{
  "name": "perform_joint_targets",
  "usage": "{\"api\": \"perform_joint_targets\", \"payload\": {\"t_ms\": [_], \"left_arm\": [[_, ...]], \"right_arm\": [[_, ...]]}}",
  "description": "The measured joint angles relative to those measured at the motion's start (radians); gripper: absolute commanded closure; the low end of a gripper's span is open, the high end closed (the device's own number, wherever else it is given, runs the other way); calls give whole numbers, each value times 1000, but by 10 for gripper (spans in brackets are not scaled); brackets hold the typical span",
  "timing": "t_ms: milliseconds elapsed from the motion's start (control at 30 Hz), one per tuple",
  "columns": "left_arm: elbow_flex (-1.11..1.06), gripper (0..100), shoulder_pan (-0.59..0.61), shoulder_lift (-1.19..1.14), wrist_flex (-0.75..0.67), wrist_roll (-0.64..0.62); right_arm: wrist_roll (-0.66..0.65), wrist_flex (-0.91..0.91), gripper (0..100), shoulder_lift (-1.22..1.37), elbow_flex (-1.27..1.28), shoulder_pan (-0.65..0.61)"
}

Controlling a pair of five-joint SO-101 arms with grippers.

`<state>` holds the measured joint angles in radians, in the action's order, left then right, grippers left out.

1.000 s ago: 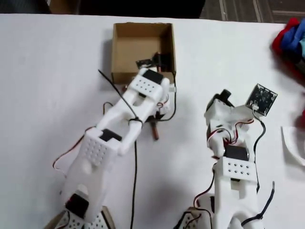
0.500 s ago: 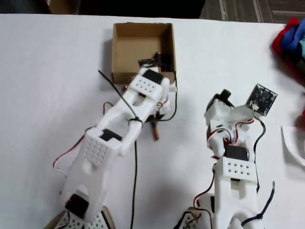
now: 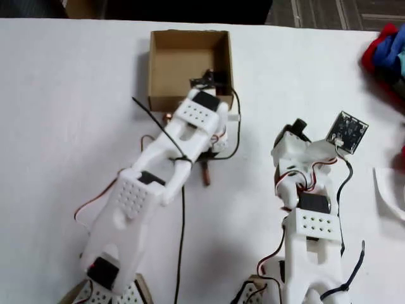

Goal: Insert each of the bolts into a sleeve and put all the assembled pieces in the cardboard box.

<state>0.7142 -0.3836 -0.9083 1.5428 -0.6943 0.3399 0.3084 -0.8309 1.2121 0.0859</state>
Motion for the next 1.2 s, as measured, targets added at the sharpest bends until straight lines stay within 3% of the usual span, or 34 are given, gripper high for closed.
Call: {"api": "perform_joint_targets", "payload": {"t_ms": [200,467,633,867,1200], "left_arm": [[293,976,28,-12,198,5],[489,976,48,-14,226,173],[535,976,48,-11,226,235],[502,976,12,98,227,178],[259,976,-54,328,227,169]], "right_arm": [[0,0,978,0,0,0],[0,-25,978,0,9,0],[0,-235,978,0,140,0],[0,-655,978,0,325,0],[0,-698,978,-2,338,-6]]}}
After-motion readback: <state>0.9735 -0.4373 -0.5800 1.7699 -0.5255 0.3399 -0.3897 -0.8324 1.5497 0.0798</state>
